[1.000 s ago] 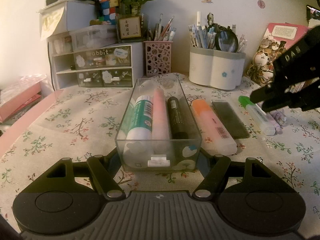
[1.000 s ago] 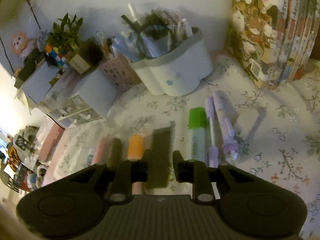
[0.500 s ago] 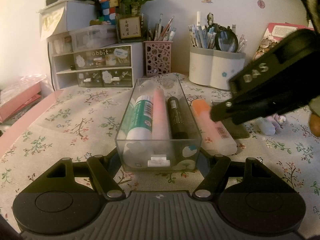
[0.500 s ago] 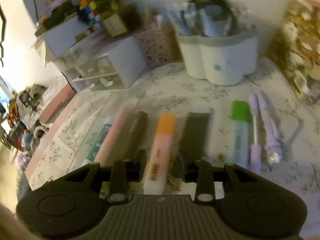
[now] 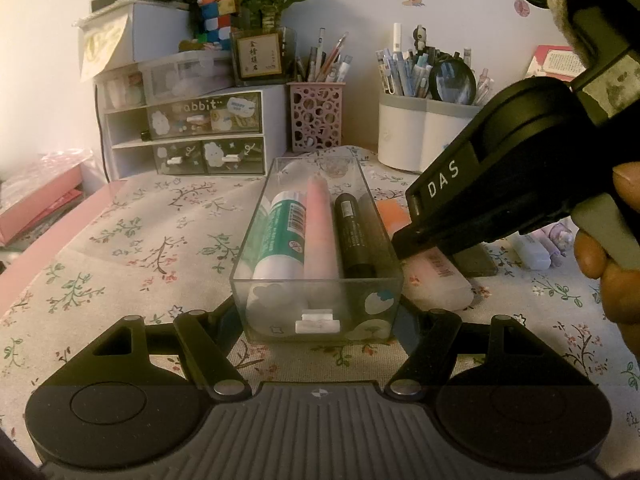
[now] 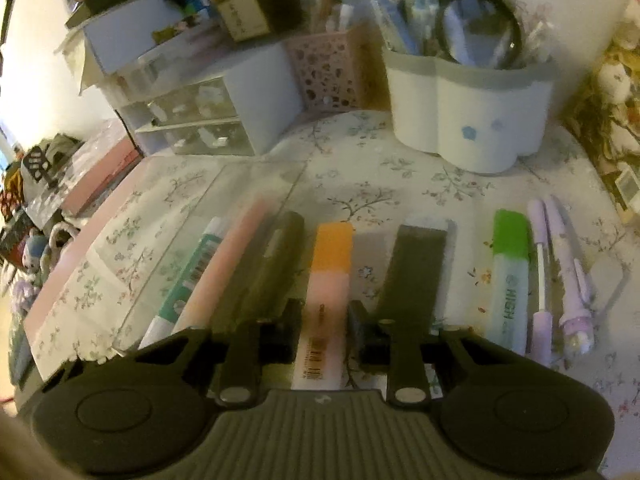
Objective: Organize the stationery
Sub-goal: 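Lower the pink highlighter into the clear box beside the pink pen, release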
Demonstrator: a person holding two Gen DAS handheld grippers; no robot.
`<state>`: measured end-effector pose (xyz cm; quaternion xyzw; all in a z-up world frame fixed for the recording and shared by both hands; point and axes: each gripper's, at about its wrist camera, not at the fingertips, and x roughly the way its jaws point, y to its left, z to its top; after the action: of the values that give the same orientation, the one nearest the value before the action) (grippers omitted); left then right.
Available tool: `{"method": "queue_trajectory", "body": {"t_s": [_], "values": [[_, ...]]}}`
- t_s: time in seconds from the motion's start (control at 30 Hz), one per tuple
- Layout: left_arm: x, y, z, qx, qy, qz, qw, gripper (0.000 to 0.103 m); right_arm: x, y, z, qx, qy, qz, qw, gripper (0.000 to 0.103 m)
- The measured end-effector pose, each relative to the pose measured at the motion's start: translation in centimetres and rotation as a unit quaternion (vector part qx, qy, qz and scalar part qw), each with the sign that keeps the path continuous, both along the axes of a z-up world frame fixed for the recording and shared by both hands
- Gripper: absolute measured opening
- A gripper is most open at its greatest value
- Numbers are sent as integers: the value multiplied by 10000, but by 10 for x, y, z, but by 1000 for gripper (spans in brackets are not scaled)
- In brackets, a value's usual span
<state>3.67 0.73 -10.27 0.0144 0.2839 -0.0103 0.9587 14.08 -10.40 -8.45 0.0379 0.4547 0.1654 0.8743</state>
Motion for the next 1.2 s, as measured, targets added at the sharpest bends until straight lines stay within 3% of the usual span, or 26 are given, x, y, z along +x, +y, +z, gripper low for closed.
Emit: {"method": "queue_trajectory", "body": {"t_s": [0.43, 0.7, 0.83, 1.03, 1.2], "values": [[0, 0, 0, 1, -1, 0, 10000, 72, -7, -44, 13, 980, 15, -745, 9924, 24], [0, 0, 0, 0, 0, 2, 10000, 72, -20, -117, 30, 1408, -209, -1694, 9752, 24], [0, 0, 0, 1, 0, 1, 10000, 72, -27, -134, 24, 1450, -145, -1950, 9699, 24], [0, 0, 0, 2, -2, -5, 10000, 72, -42, -170, 17, 1824, -125, -2441, 9524, 24], [0, -1, 0, 2, -1, -3, 10000, 72, -44, -174, 14, 1894, -61, -2491, 9498, 24]]}}
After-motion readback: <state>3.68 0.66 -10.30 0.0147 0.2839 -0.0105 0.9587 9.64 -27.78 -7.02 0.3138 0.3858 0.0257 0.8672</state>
